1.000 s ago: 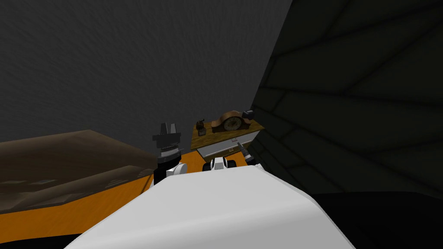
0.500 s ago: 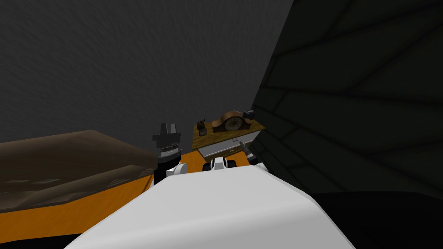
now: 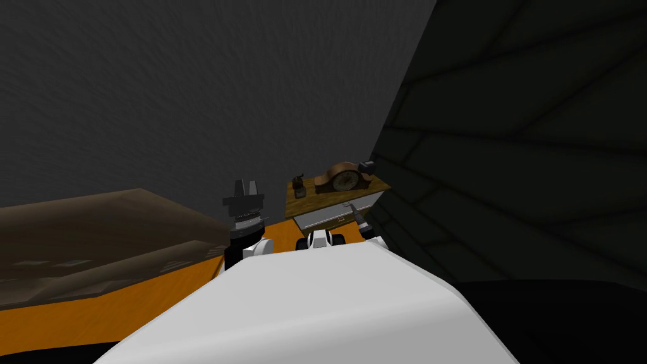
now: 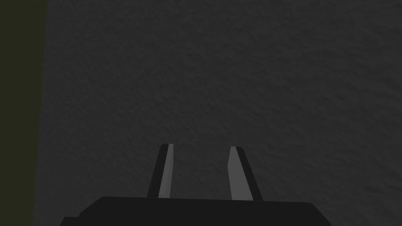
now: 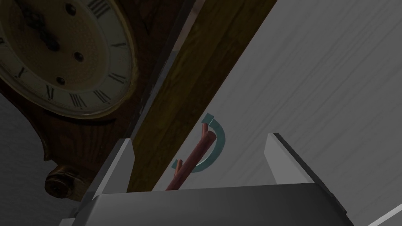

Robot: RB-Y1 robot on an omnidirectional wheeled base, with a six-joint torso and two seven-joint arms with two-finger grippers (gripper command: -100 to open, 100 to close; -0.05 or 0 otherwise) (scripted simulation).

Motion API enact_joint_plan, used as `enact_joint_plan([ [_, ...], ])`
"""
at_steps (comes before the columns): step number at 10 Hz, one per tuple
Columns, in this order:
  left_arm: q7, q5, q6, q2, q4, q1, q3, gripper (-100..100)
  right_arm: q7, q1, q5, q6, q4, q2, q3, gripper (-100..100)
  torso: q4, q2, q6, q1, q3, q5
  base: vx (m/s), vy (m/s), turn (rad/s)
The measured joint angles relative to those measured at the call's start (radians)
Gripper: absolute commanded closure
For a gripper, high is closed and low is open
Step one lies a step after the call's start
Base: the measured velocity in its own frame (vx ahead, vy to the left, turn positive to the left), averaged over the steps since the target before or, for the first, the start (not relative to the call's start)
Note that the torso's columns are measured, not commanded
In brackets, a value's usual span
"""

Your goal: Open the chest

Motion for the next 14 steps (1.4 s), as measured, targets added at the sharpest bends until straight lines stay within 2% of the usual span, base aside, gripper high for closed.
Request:
enact_joint_plan([
  [1, 0.000, 0.000, 0.000, 0.000, 0.000, 0.000, 0.000, 0, -0.006, 0.002, -0.002, -0.005, -0.008, 0.020, 0.001, -100, 0.000, 0.000, 0.000, -0.001, 0.000, 0.000, -0.001, 0.011, 0.001],
  [2, 0.000, 0.000, 0.000, 0.000, 0.000, 0.000, 0.000, 0, -0.007, 0.002, -0.002, -0.006, -0.009, 0.022, 0.002, -100, 0.000, 0.000, 0.000, -0.001, 0.000, 0.000, -0.099, -0.130, 0.309],
  [4, 0.000, 0.000, 0.000, 0.000, 0.000, 0.000, 0.000, 0, -0.064, 0.004, 0.057, -0.064, -0.024, 0.031, -0.035, -100, 0.001, 0.003, 0.000, -0.006, 0.002, -0.002, -0.061, -0.159, 0.443],
  [5, 0.000, 0.000, 0.000, 0.000, 0.000, 0.000, 0.000, 0, -0.093, 0.002, 0.087, -0.094, -0.021, 0.030, -0.040, -100, 0.000, -0.002, 0.000, 0.001, -0.001, 0.000, -0.015, -0.049, 0.394],
  [7, 0.000, 0.000, 0.000, 0.000, 0.000, 0.000, 0.000, 0, -0.146, 0.001, 0.146, -0.148, -0.021, 0.034, -0.043, -100, -0.004, -0.007, -0.001, 0.006, -0.003, 0.000, 0.005, 0.009, 0.025],
  [9, 0.000, 0.000, 0.000, 0.000, 0.000, 0.000, 0.000, 0, -0.204, -0.001, 0.169, -0.196, -0.031, 0.033, -0.042, -100, -0.007, -0.013, -0.003, -0.003, -0.005, -0.005, -0.038, -0.036, 0.139],
  [11, 0.000, 0.000, 0.000, 0.000, 0.000, 0.000, 0.000, 0, -0.247, -0.008, 0.216, -0.216, -0.021, 0.038, -0.083, -100, -0.011, -0.017, -0.003, -0.020, -0.006, -0.011, -0.104, -0.148, 0.453],
  [12, 0.000, 0.000, 0.000, 0.000, 0.000, 0.000, 0.000, 0, -0.281, -0.001, 0.243, -0.235, -0.042, 0.038, -0.085, -100, -0.014, -0.022, -0.003, -0.014, -0.009, -0.011, -0.051, -0.052, 0.353],
  [14, 0.000, 0.000, 0.000, 0.000, 0.000, 0.000, 0.000, 0, -0.336, -0.006, 0.289, -0.266, -0.045, 0.035, -0.094, -100, -0.021, -0.035, -0.008, -0.005, -0.016, -0.014, -0.004, -0.003, 0.031],
])
